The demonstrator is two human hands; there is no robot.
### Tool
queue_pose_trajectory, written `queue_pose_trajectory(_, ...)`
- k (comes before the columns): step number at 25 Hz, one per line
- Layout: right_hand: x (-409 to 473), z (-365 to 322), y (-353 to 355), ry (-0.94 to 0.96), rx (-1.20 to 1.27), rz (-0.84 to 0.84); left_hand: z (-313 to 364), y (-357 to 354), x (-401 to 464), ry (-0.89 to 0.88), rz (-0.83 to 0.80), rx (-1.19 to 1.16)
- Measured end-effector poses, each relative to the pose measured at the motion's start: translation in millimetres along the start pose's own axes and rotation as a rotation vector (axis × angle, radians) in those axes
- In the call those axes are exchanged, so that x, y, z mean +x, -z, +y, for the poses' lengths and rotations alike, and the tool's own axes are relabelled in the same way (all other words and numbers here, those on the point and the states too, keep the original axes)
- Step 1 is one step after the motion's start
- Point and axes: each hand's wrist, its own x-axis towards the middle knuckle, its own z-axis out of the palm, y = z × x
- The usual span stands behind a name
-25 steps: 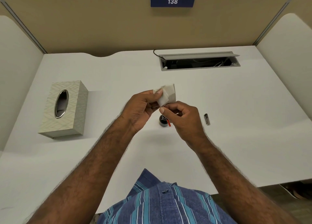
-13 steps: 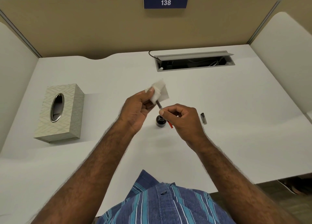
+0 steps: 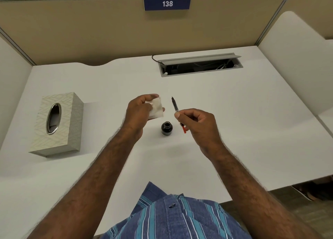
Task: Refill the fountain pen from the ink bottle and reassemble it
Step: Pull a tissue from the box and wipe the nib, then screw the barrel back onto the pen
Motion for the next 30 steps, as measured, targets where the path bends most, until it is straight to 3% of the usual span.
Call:
queue_pose_trajectory(4, 1, -1, 3, 0.002, 0.015, 0.01, 0, -7, -10, 0.003, -0.086, 0.202)
queue_pose_trajectory(13, 4, 9, 20, -0.005, -0.015, 0.03, -4, -41, -24, 0.019, -0.272, 0.214)
queue_pose_trajectory(23, 11, 29, 53, -0.081, -0.074, 0.008, -25, -64, -9, 0.09, -0.223, 0.215)
queue_pose_trajectory(27, 26, 51, 72, -0.163, -0.106, 0.113, -31, -64, 0, 0.119, -0.195, 0.208)
queue_pose_trajectory(30, 40, 73, 78, -0.182, -0.314, 0.212, -34, -62, 6, 0.132, -0.188, 0.197)
